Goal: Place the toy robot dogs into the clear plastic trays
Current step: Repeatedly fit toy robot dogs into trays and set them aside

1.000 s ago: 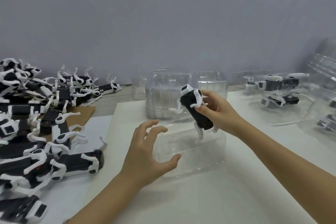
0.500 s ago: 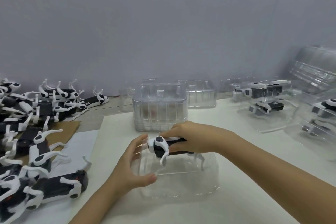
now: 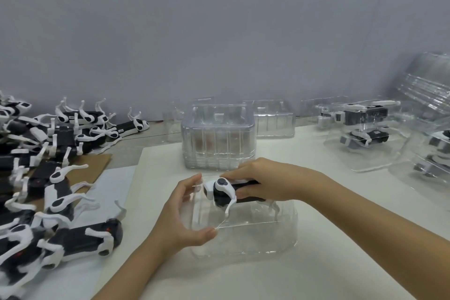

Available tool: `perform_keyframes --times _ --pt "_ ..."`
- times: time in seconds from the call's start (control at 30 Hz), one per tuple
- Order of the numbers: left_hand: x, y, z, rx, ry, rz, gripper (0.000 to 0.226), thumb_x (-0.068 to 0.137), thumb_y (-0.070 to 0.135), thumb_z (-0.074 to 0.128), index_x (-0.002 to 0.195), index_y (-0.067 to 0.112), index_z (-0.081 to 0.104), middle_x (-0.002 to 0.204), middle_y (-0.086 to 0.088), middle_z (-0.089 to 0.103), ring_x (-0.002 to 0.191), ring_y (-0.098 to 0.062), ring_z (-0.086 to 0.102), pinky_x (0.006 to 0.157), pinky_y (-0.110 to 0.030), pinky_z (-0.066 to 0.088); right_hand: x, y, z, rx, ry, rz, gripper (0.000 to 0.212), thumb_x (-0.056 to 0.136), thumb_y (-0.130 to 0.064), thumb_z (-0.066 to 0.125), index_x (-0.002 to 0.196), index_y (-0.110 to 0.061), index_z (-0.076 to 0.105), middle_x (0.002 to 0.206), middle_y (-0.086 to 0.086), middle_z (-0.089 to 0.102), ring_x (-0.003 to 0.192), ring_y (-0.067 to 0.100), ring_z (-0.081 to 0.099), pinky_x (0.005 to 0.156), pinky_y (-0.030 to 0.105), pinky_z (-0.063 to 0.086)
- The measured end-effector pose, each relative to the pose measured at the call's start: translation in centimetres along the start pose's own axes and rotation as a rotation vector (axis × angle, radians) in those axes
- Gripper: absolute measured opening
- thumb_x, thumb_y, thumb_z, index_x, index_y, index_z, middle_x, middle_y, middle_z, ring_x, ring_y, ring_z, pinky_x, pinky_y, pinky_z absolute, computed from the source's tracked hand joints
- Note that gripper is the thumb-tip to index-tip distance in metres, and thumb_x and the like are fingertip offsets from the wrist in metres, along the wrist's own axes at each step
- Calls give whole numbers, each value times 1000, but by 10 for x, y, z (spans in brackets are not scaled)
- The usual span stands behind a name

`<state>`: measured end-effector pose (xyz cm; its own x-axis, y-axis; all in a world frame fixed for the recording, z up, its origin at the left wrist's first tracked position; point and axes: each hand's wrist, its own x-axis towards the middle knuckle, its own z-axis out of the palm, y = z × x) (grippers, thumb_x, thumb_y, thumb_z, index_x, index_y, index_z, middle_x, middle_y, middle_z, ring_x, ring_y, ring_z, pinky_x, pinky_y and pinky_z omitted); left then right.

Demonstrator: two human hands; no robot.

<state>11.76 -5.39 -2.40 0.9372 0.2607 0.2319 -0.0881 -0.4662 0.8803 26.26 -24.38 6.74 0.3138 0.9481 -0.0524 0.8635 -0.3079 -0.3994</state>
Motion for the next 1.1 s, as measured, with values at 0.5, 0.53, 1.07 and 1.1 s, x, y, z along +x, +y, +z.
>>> perform_keyframes --times 0.5,0.53,1.07,1.1 --pt "-2 -3 6 -35 -136 16 103 49 40 86 131 23 26 140 -2 40 133 -5 40 105 -14 32 -16 9 29 -127 138 -73 32 101 -40 44 131 -35 54 111 -10 56 97 6 51 82 23 43" --pt "-2 -3 6 -33 -132 17 103 48 41 86 131 25 26 140 0 40 133 -5 41 106 -14 32 -15 8 32 -196 152 -87 34 102 -38 42 133 -31 52 117 -8 55 104 11 51 85 26 43" --pt "-10 12 8 -111 -140 -133 148 33 82 77 147 44 -8 159 20 0 147 4 -2 119 -30 11 -20 11 12 302 471 109 32 80 -37 74 105 -51 61 99 -23 61 90 -3 56 76 8 43" --pt "-10 18 10 -155 -76 -208 151 28 86 75 145 49 -15 160 21 -3 147 1 -5 120 -35 9 -28 18 12 410 725 172 30 83 -35 71 107 -50 60 104 -20 62 92 -1 57 75 8 43"
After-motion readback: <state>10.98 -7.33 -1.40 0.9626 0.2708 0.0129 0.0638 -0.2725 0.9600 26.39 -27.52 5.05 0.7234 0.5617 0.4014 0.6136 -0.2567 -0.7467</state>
